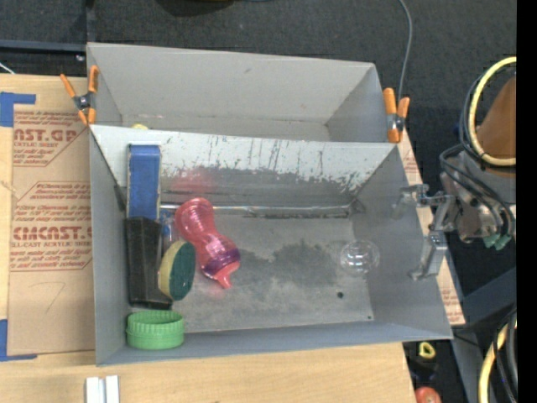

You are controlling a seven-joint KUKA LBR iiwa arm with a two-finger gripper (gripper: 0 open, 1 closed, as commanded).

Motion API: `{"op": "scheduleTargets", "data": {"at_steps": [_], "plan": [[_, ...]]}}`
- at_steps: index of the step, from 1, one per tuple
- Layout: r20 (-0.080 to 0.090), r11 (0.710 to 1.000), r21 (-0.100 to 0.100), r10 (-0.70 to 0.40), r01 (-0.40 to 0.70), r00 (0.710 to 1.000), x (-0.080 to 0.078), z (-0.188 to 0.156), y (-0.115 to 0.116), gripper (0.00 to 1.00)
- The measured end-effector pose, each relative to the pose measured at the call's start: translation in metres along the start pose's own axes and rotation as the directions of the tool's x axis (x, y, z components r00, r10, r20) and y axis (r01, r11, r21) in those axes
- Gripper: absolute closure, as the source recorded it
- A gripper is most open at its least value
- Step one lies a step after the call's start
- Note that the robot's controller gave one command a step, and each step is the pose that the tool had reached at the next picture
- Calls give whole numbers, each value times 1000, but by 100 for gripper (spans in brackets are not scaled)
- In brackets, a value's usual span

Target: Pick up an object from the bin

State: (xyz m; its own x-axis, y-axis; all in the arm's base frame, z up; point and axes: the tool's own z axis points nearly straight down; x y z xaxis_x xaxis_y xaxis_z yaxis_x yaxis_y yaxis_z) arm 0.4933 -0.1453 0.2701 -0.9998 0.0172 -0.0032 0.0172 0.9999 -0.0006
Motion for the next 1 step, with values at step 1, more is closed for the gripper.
{"op": "scheduleTargets", "data": {"at_steps": [1], "plan": [[5, 994, 2, -107, 107, 994, -21, 116, 9, 0]]}}
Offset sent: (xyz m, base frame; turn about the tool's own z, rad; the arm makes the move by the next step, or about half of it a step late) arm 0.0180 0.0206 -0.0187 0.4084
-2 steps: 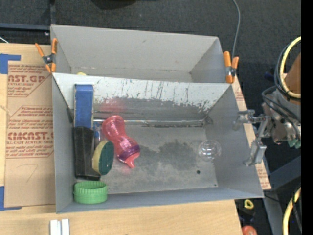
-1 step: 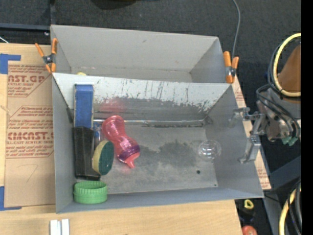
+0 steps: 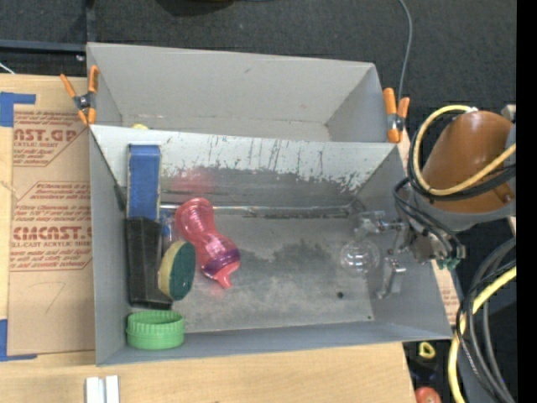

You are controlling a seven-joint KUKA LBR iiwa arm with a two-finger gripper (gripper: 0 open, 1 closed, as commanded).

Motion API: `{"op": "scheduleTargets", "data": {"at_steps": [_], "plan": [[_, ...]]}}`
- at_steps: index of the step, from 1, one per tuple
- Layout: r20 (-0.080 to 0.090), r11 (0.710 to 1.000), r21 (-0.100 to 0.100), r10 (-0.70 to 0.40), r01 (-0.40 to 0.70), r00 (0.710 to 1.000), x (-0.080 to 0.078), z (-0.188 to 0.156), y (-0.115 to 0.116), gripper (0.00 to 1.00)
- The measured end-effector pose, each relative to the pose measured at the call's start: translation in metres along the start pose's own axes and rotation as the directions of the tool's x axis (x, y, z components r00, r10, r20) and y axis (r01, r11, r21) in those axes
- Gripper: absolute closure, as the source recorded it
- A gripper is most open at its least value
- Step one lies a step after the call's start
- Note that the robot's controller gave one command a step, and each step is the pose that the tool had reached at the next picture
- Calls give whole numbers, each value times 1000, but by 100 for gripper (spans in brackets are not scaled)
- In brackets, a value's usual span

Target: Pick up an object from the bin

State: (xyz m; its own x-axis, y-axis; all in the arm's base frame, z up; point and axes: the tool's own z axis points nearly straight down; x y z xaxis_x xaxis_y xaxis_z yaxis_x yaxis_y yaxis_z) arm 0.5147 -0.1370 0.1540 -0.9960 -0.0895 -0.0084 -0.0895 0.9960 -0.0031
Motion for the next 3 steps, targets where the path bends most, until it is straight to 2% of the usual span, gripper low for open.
{"op": "scheduleTargets", "data": {"at_steps": [1, 2, 3], "plan": [[4, 883, -3, 469, -469, 883, 1, -80, 10, 0], [-16, 1000, -8, 3, -3, 1000, 3, -44, -1, 100], [-15, 1000, -7, 2, -2, 1000, 3, -45, -1, 100]]}}
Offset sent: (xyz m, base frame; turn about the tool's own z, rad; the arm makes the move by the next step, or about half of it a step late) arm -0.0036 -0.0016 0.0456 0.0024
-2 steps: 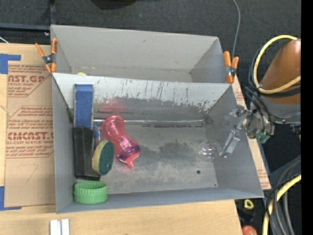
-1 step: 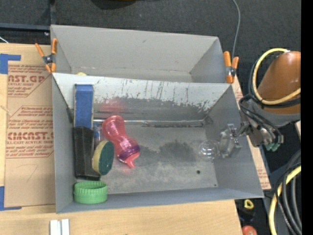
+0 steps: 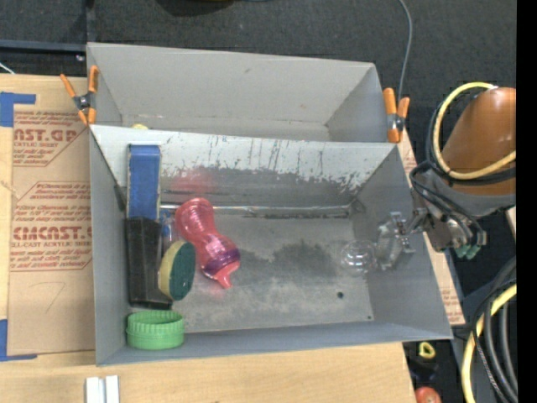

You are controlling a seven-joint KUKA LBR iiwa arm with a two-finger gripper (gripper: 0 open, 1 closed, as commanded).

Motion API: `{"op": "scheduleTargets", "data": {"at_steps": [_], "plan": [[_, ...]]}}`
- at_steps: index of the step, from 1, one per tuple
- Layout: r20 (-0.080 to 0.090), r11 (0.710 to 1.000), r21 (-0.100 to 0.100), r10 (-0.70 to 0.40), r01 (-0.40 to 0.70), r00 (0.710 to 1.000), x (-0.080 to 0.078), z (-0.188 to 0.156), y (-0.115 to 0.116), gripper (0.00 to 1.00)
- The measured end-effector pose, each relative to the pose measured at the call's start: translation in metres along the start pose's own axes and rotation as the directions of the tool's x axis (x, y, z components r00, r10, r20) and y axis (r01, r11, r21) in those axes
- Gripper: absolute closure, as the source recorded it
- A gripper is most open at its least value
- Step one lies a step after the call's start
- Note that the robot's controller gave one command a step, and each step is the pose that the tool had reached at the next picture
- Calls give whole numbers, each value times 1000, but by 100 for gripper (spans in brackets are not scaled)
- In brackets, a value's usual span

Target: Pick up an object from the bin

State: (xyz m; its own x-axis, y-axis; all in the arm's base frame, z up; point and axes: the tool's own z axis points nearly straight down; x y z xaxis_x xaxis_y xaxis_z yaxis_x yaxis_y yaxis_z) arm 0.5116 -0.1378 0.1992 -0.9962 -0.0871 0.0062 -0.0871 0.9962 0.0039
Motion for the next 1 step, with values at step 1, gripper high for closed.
{"op": "scheduleTargets", "data": {"at_steps": [1], "plan": [[1, 1000, 0, -4, 4, 1000, 3, -6, 12, 100]]}}
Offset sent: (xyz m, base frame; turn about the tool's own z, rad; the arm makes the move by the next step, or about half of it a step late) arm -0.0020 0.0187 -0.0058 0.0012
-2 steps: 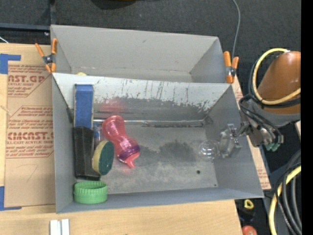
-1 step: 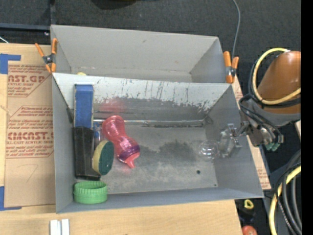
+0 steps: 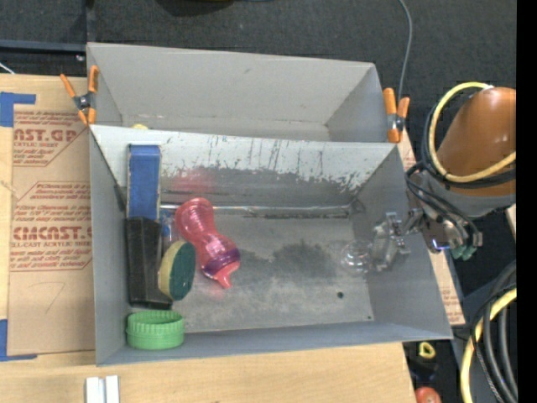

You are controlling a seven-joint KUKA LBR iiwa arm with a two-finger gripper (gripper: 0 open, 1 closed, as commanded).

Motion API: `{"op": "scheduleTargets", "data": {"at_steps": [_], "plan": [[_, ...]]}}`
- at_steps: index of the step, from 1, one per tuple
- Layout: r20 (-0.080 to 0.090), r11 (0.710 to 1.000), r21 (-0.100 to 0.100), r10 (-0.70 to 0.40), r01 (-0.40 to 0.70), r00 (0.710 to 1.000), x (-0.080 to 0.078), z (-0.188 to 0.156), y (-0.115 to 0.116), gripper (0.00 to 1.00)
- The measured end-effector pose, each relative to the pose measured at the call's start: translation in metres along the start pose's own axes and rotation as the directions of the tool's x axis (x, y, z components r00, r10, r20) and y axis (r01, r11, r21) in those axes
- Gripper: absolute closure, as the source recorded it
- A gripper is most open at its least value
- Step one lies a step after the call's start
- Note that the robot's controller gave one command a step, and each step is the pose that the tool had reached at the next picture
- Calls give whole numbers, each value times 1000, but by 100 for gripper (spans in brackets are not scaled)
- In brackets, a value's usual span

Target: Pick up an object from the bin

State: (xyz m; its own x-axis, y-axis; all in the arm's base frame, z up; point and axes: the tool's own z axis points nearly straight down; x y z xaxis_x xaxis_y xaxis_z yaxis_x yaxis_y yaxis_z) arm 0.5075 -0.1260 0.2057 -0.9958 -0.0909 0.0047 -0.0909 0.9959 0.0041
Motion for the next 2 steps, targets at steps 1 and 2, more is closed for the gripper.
{"op": "scheduleTargets", "data": {"at_steps": [1, 2], "plan": [[-1, 1000, -1, 5, -5, 1000, -3, 13, 8, 100], [0, 1000, 0, -1, 1, 1000, -1, 10, 10, 100]]}}
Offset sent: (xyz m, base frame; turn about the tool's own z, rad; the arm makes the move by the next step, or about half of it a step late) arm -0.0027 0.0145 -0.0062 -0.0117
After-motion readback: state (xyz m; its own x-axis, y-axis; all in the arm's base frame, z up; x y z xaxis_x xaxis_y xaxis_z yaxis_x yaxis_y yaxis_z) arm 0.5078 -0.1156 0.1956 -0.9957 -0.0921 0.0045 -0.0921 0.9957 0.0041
